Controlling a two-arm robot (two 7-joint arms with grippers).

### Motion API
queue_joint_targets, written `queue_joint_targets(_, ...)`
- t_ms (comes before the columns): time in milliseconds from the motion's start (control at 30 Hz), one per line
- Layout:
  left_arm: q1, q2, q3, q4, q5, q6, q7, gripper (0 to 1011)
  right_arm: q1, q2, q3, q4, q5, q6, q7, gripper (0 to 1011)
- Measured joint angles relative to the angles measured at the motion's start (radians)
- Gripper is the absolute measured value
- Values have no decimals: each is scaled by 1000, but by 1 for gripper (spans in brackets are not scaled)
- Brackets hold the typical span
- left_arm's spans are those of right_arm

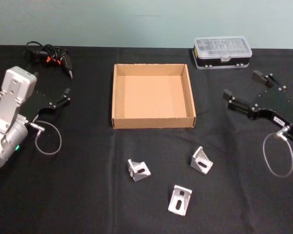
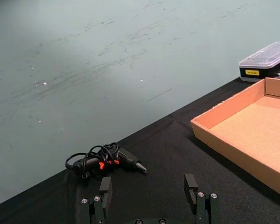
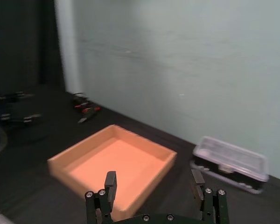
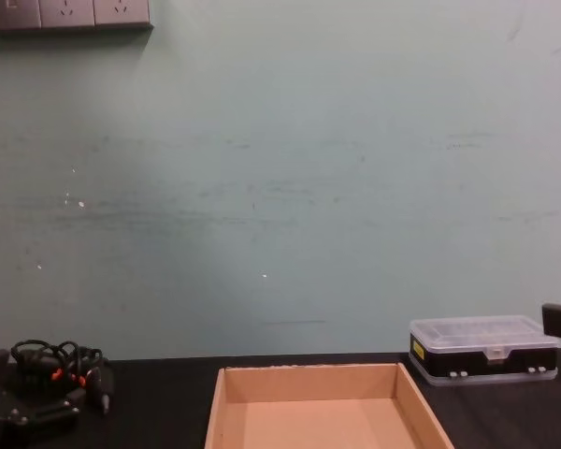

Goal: Use one hand to pick up the angle iron from the table and place it into the box.

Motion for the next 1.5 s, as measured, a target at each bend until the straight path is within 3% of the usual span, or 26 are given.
queue_joint_targets(233,0,0,0,0,0,0,0,1011,-59,53,36,-100,33,33,75,1003)
queue_joint_targets(567,0,0,0,0,0,0,0,1011,-140,105,64,-188,21,67,128,1003)
queue_joint_targets(767,0,0,0,0,0,0,0,1011,-160,98,44,-179,10,101,141,1003)
queue_joint_targets(933,0,0,0,0,0,0,0,1011,-167,74,3,-147,-14,144,147,1003)
queue_joint_targets(1167,0,0,0,0,0,0,0,1011,-165,49,-20,-111,-37,187,147,1003)
queue_joint_targets(1500,0,0,0,0,0,0,0,1011,-149,42,-40,-84,-71,219,160,1003)
